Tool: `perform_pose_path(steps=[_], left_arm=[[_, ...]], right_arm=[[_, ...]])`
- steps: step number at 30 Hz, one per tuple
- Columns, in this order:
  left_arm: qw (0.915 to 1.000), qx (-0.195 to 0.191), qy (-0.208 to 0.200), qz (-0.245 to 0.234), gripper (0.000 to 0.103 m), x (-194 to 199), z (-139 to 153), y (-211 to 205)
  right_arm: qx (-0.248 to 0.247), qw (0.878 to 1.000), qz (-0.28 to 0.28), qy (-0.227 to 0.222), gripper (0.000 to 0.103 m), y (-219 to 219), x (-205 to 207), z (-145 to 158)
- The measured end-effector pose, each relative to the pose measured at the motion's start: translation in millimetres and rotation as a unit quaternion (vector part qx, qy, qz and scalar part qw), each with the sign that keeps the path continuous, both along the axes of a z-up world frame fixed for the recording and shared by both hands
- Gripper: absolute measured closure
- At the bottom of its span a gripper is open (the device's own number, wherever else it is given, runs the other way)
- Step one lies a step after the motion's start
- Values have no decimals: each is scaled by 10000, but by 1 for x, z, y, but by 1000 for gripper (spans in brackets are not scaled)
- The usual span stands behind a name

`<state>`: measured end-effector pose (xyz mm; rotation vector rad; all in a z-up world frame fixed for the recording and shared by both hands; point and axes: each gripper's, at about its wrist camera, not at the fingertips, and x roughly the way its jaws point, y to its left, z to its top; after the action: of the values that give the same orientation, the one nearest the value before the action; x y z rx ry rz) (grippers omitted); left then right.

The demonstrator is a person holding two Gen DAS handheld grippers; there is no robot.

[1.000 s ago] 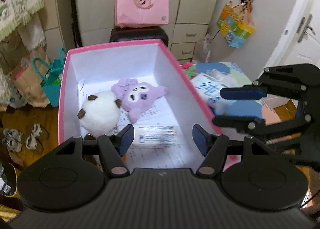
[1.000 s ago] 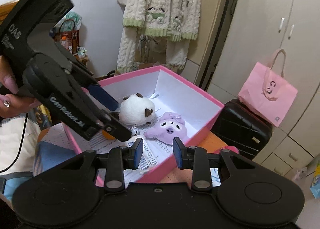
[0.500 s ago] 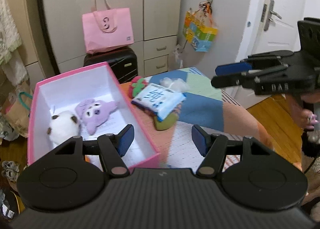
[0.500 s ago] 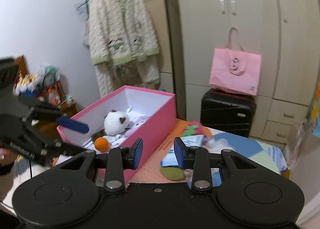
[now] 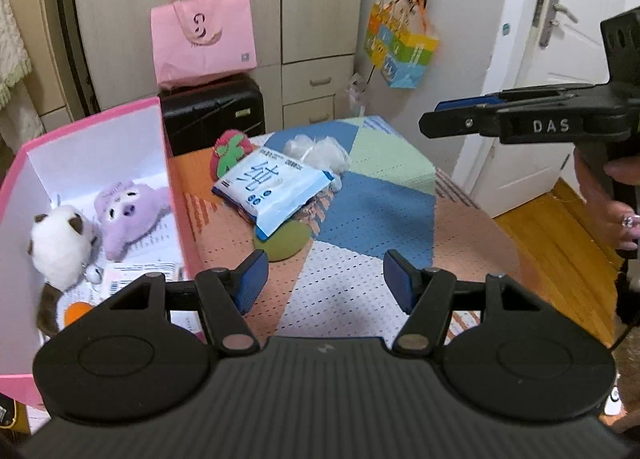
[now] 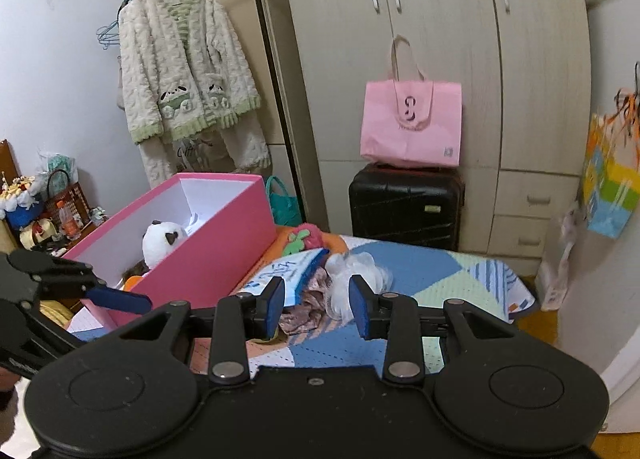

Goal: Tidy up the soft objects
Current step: 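Move the left gripper to the green sponge while the right gripper reaches the white mesh puff, then close the right gripper on the white mesh puff while the left gripper grasps the green sponge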

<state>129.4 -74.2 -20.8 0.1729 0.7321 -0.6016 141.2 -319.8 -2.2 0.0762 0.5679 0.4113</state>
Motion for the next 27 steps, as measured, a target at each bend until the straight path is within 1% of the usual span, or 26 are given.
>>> perform_pose_path(steps=[6,10,15,18,23,26,27], left_arm=[[9995,-11,-77,302,40,9,-20,-19],[9974,175,-226,656,40,17,-35,-30],[9938,481,-374,930,39,26,-48,-43],[9930,504,-341,1015,39,33,-56,-46],[9901,444,-425,1262,39,40,-67,-48],[9879,450,-440,1420,39,45,-75,-50],[9876,445,-423,1447,39,47,-78,-50]], right_arm=[[54,9998,194,33,62,-5,25,-20],[-86,9997,213,95,62,-3,45,-33],[-274,9994,174,79,62,2,67,-49],[-271,9995,162,80,62,3,76,-56],[-109,9997,173,134,61,0,91,-62],[-77,9997,181,147,58,2,101,-67],[-71,9997,176,170,55,2,104,-69]])
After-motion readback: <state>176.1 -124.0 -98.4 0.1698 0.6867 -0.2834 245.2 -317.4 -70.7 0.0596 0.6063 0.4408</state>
